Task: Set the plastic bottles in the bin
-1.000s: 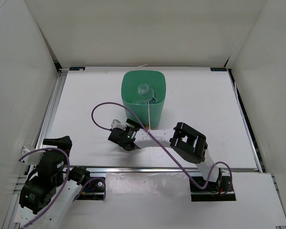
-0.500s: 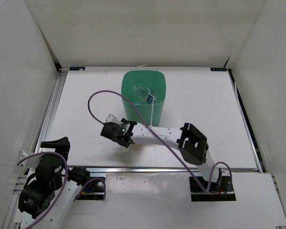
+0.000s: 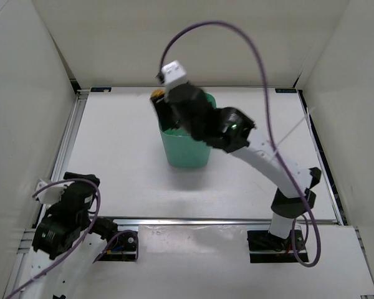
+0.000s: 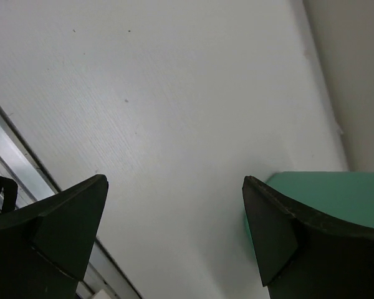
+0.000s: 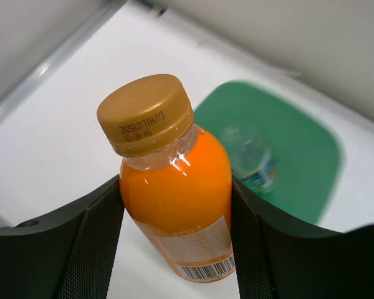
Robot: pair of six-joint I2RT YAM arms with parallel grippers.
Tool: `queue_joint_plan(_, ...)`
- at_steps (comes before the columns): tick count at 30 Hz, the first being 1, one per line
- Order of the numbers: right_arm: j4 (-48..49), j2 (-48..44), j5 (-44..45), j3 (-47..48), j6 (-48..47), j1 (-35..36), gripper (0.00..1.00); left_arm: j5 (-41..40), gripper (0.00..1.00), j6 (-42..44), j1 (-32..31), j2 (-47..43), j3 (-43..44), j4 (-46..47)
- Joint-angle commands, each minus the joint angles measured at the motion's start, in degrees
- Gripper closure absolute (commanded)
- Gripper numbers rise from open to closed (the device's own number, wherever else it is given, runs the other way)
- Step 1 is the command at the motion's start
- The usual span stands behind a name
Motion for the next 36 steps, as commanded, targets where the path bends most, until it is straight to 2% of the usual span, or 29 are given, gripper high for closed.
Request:
queue_joint_plan(1,4.57,-4.33,-0.97,1.31,-1.7,-9.17,0.71,-1.21,0.0,-1.56,-0.15,7.63,0.88,-4.73)
queue_joint_plan(3,5.71,-4.95,-3.61,0.08,-1.09,-12.09,0.71,-0.59,0.0,0.88,-0.15,12.1,0.89,-3.5)
queue_joint_plan(5,6.94,-4.43,-4.59,-0.53,-3.09,-13.78,0.71,0.55,0.0,6.5,-0.15,14.58,1.5,2.98)
queue_joint_plan(6,7.56,-4.43,-5.29,-0.54,-4.32,-14.73,0.71,1.51,0.0,12.88,-0.15,16.16,1.5,6.58)
queue_joint_plan(9,6.7,-4.96,-9.85,-3.44,-1.54,-19.64,0.7,3.89,0.0,19.16,-0.15,18.02,1.5,18.36)
queue_joint_plan(13,4.85,-2.86,-20.39,-3.97,4.09,-25.8,0.67,5.91,0.0,22.6,-0.15,25.63,2.03,25.59)
queue_joint_plan(16,3.79,-2.06,-28.37,-3.97,8.4,-29.94,0.5,8.28,0.0,22.61,-0.15,32.4,4.48,26.12)
queue_joint_plan(17,3.18,-2.06,-30.07,-4.75,9.02,-30.56,0.37,8.81,0.0,22.61,-0.15,33.74,4.49,26.91)
queue_joint_plan(20,2.64,-2.06,-33.32,-6.34,10.25,-30.56,0.26,10.13,0.0,22.61,-0.15,36.91,5.19,29.02)
queue_joint_plan(24,2.64,-2.06,-38.6,-7.13,10.96,-30.56,0.02,10.14,0.0,21.3,-0.15,38.24,4.49,31.04)
queue_joint_plan(25,1.95,-2.06,-38.61,-7.13,10.96,-30.56,0.0,10.14,0.0,20.77,-0.15,39.02,4.49,31.05)
queue_joint_plan(29,0.11,-4.69,-30.98,-6.6,12.27,-31.08,0.0,10.66,0.0,21.3,-0.15,41.75,5.1,31.05)
queue_joint_plan(32,-3.4,-8.37,-21.49,-6.6,14.99,-32.66,0.0,11.19,0.0,21.82,-0.15,43.94,6.15,31.05)
queue_joint_plan(33,-4.12,-8.99,-20.77,-6.6,16.3,-33.8,0.0,12.84,0.0,21.82,0.37,44.82,6.16,31.05)
queue_joint_plan(34,-4.64,-9.0,-23.2,-5.21,15.27,-35.38,0.0,14.51,0.0,21.82,1.68,44.83,6.68,31.05)
queue_joint_plan(35,-8.3,-8.22,-28.8,-3.37,15.26,-39.05,0.0,16.44,0.0,22.34,2.74,45.61,7.21,31.05)
queue_joint_plan(36,-11.73,-6.99,-30.33,-0.74,15.26,-40.91,0.0,20.73,0.0,23.13,3.88,46.58,7.21,31.05)
